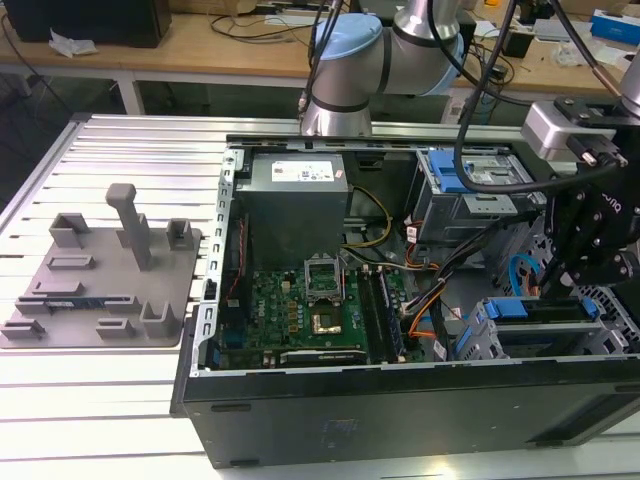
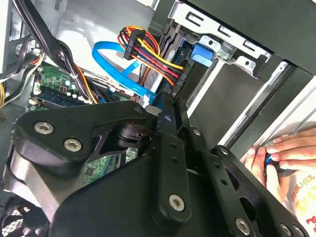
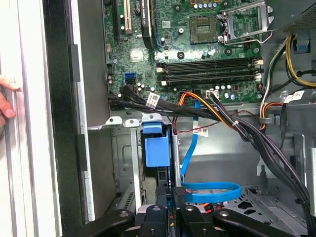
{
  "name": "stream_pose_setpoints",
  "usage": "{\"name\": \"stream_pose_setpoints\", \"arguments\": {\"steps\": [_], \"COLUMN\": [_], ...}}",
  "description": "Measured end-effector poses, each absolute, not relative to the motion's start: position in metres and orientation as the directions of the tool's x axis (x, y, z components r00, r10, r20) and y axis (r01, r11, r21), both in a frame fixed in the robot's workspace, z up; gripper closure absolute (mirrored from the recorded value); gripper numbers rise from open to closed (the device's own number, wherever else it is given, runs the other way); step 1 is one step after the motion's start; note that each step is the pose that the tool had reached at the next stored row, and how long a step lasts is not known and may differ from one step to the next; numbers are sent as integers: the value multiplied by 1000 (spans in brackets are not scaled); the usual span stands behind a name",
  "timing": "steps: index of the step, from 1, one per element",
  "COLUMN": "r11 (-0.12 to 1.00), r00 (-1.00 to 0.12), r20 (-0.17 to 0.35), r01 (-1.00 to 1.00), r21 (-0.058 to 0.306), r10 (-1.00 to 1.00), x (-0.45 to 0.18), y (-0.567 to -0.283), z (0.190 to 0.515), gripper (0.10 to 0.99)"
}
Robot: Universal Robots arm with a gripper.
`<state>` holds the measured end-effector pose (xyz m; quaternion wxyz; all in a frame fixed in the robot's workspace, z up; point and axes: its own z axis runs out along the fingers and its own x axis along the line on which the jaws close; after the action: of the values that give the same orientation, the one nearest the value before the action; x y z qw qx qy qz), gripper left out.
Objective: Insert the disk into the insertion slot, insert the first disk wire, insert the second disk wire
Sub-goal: 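Insert the second disk wire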
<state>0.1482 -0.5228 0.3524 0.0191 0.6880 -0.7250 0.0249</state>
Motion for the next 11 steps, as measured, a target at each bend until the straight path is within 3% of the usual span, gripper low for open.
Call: {"name": "stream_pose_setpoints", "arguments": {"steps": [11], "r11": [35], "r00": [-35], "r20": [62], "r01": [-999], "r21": [-10], "r10": [-997], "x": [148], "y": [-523], "z": [350], "gripper": [922]}}
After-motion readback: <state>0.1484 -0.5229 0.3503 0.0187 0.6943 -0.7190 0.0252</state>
